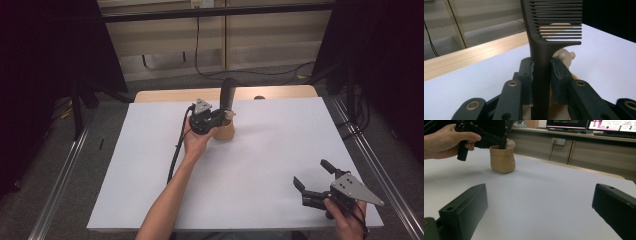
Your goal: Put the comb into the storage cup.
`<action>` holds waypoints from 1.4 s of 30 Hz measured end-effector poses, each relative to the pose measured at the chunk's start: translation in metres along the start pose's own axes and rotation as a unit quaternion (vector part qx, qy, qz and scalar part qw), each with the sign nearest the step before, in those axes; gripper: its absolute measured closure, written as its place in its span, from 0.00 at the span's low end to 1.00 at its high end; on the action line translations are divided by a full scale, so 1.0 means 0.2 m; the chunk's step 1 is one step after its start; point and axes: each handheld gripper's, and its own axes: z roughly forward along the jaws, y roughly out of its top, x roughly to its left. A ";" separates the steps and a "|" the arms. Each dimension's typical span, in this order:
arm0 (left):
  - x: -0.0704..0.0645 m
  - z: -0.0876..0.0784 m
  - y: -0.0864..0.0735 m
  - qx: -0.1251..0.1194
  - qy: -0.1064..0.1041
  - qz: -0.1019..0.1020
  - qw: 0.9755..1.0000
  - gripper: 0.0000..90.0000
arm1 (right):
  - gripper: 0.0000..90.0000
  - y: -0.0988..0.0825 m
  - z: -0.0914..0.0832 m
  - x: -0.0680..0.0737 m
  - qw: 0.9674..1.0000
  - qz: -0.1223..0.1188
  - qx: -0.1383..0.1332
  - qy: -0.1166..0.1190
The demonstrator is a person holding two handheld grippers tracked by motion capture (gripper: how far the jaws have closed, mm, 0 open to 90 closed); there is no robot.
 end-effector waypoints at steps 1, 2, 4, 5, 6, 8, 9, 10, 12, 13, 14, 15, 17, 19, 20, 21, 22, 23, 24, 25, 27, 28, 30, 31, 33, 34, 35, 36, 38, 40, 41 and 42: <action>0.00 0.00 0.00 0.000 -0.001 0.001 1.000 0.81 | 0.00 0.00 0.00 0.00 1.000 0.000 0.000 -0.001; 0.00 0.00 0.00 0.001 0.000 0.002 1.000 0.81 | 0.00 0.00 0.00 0.00 1.000 0.000 0.000 -0.001; 0.00 0.00 0.00 0.001 0.000 0.001 1.000 0.81 | 0.00 0.00 0.00 0.00 1.000 0.000 0.001 0.000; 0.00 0.00 0.00 0.001 0.000 0.000 1.000 0.81 | 0.00 0.00 0.00 0.00 1.000 0.000 0.001 -0.001; 0.00 0.00 0.00 0.001 -0.001 -0.001 1.000 0.81 | 0.00 0.00 0.00 0.00 1.000 0.002 0.001 -0.001; 0.00 0.00 0.01 0.003 0.003 0.003 1.000 0.80 | 0.00 0.00 0.00 0.00 1.000 0.001 0.001 -0.001; 0.00 0.00 0.01 0.003 0.003 0.004 1.000 0.80 | 0.00 0.00 0.00 0.00 1.000 0.001 0.000 -0.001; 0.00 0.00 0.01 0.003 0.002 0.007 1.000 0.80 | 0.00 0.00 0.00 0.00 1.000 0.000 0.000 -0.001; 0.00 0.00 0.00 0.002 0.001 0.007 1.000 0.80 | 0.00 0.00 0.00 0.00 1.000 0.001 0.000 -0.001; 0.00 -0.01 0.00 0.003 -0.001 0.007 1.000 0.79 | 0.00 0.00 0.00 0.00 1.000 0.000 0.000 0.000; 0.00 -0.01 0.01 0.001 0.001 0.006 1.000 0.79 | 0.00 0.00 0.00 0.00 1.000 0.000 -0.001 -0.001; 0.00 -0.01 0.01 0.003 0.001 0.012 1.000 0.78 | 0.00 0.00 0.00 0.00 1.000 0.001 0.000 -0.001; 0.00 -0.02 0.02 -0.006 0.002 0.014 1.000 0.77 | 0.00 0.00 0.00 0.00 1.000 0.000 0.001 -0.003; 0.00 -0.02 0.02 -0.008 0.004 0.018 1.000 0.77 | 0.00 0.00 0.00 0.00 1.000 -0.002 -0.002 0.001; 0.01 -0.02 0.02 -0.006 0.004 0.018 1.000 0.76 | 0.00 0.00 0.00 0.00 1.000 -0.002 -0.002 0.001; 0.01 -0.02 0.02 -0.007 0.005 0.019 1.000 0.76 | 0.00 0.00 0.00 0.00 1.000 -0.001 -0.001 0.000; 0.01 -0.02 0.02 -0.010 0.002 0.015 1.000 0.75 | 0.00 0.00 0.00 0.00 1.000 0.000 -0.001 0.000; 0.01 -0.02 0.01 -0.009 0.000 0.011 1.000 0.74 | 0.00 0.00 0.00 0.00 1.000 0.000 -0.001 0.000; 0.01 -0.02 0.01 -0.005 0.001 0.014 1.000 0.73 | 0.00 0.00 0.00 -0.01 1.000 0.000 0.000 -0.001; 0.01 -0.02 0.01 -0.003 -0.001 0.013 1.000 0.72 | 0.00 0.00 0.00 -0.01 1.000 0.000 -0.001 -0.001; 0.00 -0.03 0.01 -0.009 0.001 0.012 1.000 0.65 | 0.00 0.00 0.00 0.00 1.000 -0.001 -0.001 -0.001; 0.00 -0.03 0.01 -0.012 -0.003 0.010 1.000 0.65 | 0.00 0.00 0.00 0.00 1.000 -0.002 -0.001 0.000; 0.00 -0.04 0.01 -0.011 0.000 0.016 1.000 0.62 | 0.00 0.00 0.00 0.00 1.000 0.000 -0.001 -0.001; 0.00 -0.05 0.02 -0.014 0.003 0.011 1.000 0.59 | 0.00 0.00 0.00 0.00 1.000 -0.001 0.000 -0.001; 0.00 -0.06 0.02 -0.021 0.012 0.005 1.000 0.53 | 0.00 0.00 0.00 -0.01 1.000 0.001 -0.001 -0.001; 0.00 -0.06 0.02 -0.021 0.012 0.004 1.000 0.51 | 0.00 0.00 0.00 -0.01 1.000 0.001 -0.001 -0.001; 0.00 -0.07 0.02 -0.023 0.010 0.002 1.000 0.48 | 0.00 0.00 0.00 -0.01 1.000 0.001 -0.001 -0.001; 0.00 -0.07 0.02 -0.026 0.010 0.000 1.000 0.44 | 0.00 0.00 0.00 -0.01 1.000 0.001 0.000 -0.001; 0.00 -0.07 0.02 -0.030 0.016 0.000 0.999 0.33 | 0.00 0.00 0.00 -0.01 1.000 0.001 0.000 -0.001; 0.01 -0.09 0.03 -0.033 0.015 -0.003 0.999 0.27 | 0.00 0.00 0.00 -0.01 1.000 0.001 0.001 -0.001; 0.02 -0.09 0.03 -0.036 0.014 -0.009 0.999 0.25 | 0.00 0.00 0.00 -0.01 1.000 0.001 0.001 -0.001; 0.03 -0.10 0.03 -0.037 0.014 -0.013 0.999 0.23 | 0.00 -0.01 0.00 -0.01 1.000 0.001 0.001 -0.002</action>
